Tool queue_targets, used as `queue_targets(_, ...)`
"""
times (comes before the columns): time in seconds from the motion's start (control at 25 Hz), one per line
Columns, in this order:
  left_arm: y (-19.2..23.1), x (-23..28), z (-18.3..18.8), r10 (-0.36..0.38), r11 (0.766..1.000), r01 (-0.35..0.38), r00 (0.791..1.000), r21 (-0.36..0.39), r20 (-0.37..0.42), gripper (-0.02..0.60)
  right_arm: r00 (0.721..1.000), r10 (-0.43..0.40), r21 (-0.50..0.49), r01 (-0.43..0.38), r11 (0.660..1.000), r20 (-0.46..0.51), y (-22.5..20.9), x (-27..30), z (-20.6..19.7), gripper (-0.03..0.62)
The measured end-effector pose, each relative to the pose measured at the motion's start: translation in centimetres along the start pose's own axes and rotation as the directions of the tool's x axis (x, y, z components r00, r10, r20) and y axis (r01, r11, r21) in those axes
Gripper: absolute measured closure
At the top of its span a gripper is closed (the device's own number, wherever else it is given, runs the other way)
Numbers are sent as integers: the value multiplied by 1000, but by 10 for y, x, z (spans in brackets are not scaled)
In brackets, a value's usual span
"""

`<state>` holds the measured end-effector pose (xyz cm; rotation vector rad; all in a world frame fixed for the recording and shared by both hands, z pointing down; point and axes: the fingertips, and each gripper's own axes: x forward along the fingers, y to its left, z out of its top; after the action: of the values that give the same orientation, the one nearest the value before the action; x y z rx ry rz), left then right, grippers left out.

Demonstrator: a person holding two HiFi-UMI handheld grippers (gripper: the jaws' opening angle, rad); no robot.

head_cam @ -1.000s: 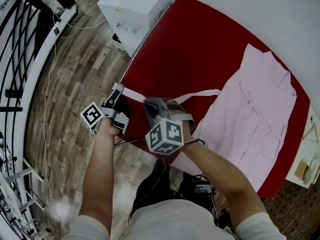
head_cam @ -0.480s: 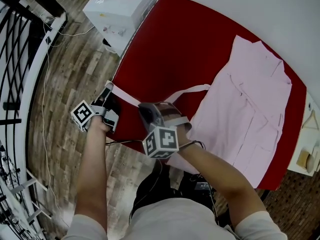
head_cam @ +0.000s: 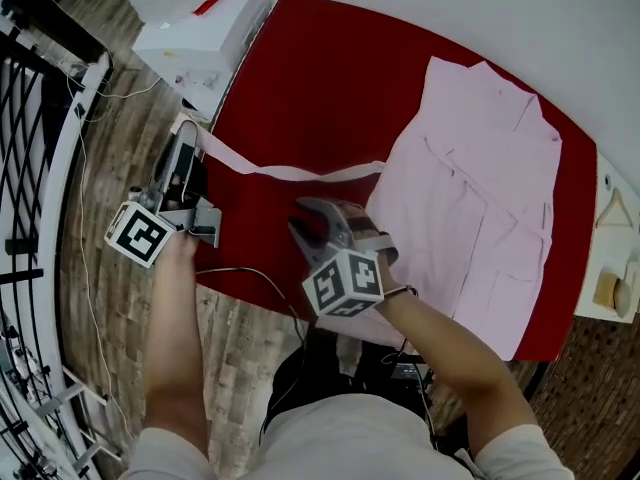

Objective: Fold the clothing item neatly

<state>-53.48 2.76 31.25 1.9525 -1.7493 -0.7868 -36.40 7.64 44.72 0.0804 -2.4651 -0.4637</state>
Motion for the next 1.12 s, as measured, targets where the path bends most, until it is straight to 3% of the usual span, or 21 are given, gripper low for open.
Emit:
queue_targets(0.24,-62,58,-14,-77,990,87,993,115,-84,570,991,-122,106,127,986,-57,-59,-54,-47,499)
queue_targets(0.44,-125,102,-45,-151,939,203,969,279,-196,569,974,-210,230,225,947,-86,-102,-104,-86,499)
queue_targets(0.8,-237,178,-152,-294,855,423,872,300,-390,570,904,-365,381,426,821,-223,-152,-213,-193,499)
queue_targets(1.12,-331,226,-280,-350,776,553,778,303,-521,569,843,-414,450,535,715,-344,-155,-298,-285,499)
